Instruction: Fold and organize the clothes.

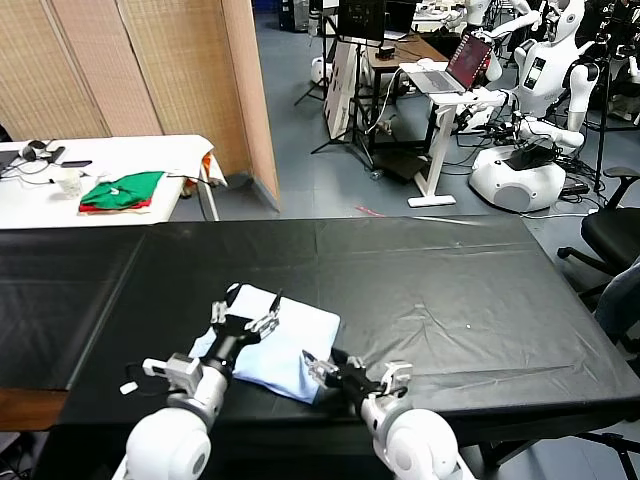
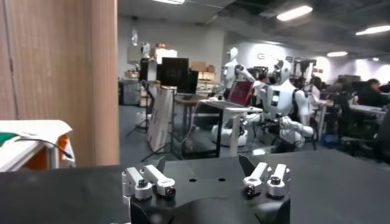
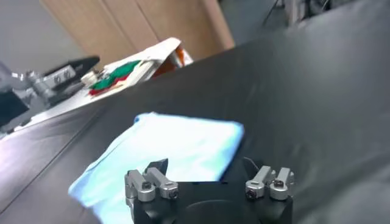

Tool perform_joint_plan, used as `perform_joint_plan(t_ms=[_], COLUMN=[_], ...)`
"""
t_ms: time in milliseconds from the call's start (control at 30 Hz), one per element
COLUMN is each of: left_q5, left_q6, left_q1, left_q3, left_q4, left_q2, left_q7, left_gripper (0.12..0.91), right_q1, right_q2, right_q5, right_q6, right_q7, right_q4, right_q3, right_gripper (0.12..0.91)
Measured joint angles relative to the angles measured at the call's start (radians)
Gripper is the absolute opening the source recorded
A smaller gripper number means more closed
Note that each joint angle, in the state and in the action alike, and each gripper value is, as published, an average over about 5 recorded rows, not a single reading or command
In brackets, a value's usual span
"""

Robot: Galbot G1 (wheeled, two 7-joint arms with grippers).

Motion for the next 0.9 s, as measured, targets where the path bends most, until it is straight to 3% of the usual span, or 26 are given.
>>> perform_joint_plan(t_ms=[233,333,533,733,833,900], left_q5=[0.009,0.018,0.041,0.053,0.056,0.055], left_q6=[-0.007,-0.012,-0.027,-0.035,-0.037,-0.037], left_q1=[0.033,0.047,0.069,0.084,0.091,0.095], left_q3=[-0.03,-0.037,-0.041,-0.041,-0.043,-0.045], left_q4=[-0.012,-0.013,-0.013,-0.011,-0.011,-0.01], left_q2=[-0.007,-0.014,-0.027,-0.04,-0.042,-0.043], left_q7=[-0.001,-0.001,0.0,0.0,0.0,0.0], left_gripper=[0.907,0.907,0.907,0.907,0.907,0.907], right_q1=[0.007,0.026,0.126,0.27,0.296,0.29], right_q2=[0.005,-0.008,-0.079,-0.168,-0.198,-0.214], right_q5=[-0.011,-0.02,-0.023,-0.082,-0.102,-0.118], right_q6=[0.0,-0.028,-0.108,-0.131,-0.149,-0.17], right_q7=[0.005,-0.012,-0.085,-0.171,-0.184,-0.17], right_q4=[-0.013,-0.018,-0.062,-0.157,-0.165,-0.147], right_q3=[0.004,0.025,0.083,0.096,0.106,0.118], right_gripper=[0.247,0.152,0.148,0.162,0.274,0.405])
